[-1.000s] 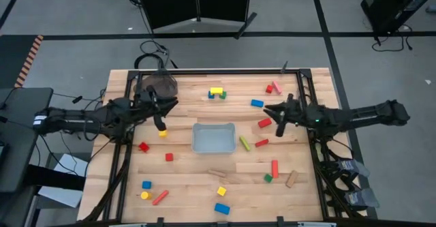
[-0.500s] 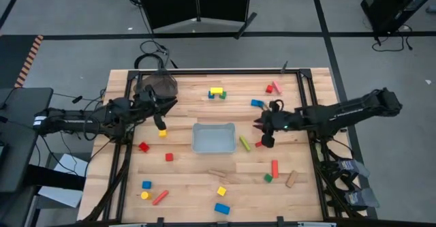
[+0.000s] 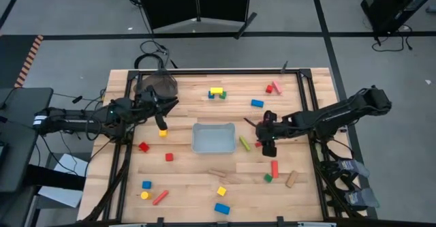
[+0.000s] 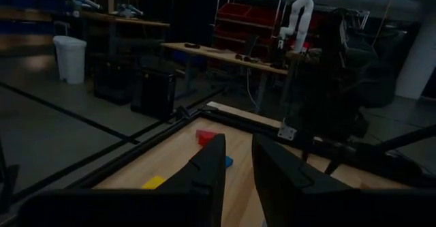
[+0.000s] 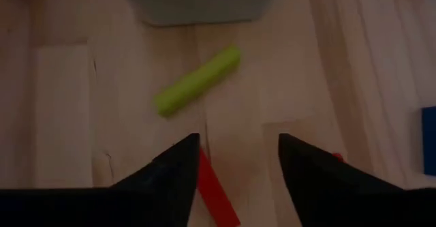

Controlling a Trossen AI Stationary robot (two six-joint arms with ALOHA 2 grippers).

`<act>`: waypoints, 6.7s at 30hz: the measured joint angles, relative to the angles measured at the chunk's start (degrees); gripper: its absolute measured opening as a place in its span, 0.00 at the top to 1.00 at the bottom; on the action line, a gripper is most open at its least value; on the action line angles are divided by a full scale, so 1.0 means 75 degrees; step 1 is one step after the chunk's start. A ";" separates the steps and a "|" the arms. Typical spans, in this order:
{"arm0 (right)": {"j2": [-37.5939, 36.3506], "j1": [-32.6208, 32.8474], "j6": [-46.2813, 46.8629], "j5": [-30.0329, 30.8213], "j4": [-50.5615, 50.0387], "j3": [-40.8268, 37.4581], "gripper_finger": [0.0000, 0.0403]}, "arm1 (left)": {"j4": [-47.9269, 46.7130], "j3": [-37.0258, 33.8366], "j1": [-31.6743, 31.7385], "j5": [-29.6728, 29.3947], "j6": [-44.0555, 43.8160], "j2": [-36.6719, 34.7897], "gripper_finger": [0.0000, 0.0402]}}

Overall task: Sort blocks by size
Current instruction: Put the middle red rectangular block into the gray bin, then put the top yellow cube block into the black bin

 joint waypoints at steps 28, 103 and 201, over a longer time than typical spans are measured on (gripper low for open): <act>0.1566 0.0239 -0.0121 -0.0770 -0.0010 -0.0006 0.39 | 0.0003 0.0000 0.0000 -0.0139 0.0238 0.0216 0.80; 0.0503 0.0425 -0.1562 0.2868 0.3136 0.1640 0.40 | -0.1371 0.0006 0.0000 -0.0716 -0.1288 0.0941 0.80; -0.1408 0.1098 0.0482 0.3826 0.4846 -0.1396 0.45 | -0.8704 0.4184 0.3524 -0.0520 -0.1276 0.5036 0.65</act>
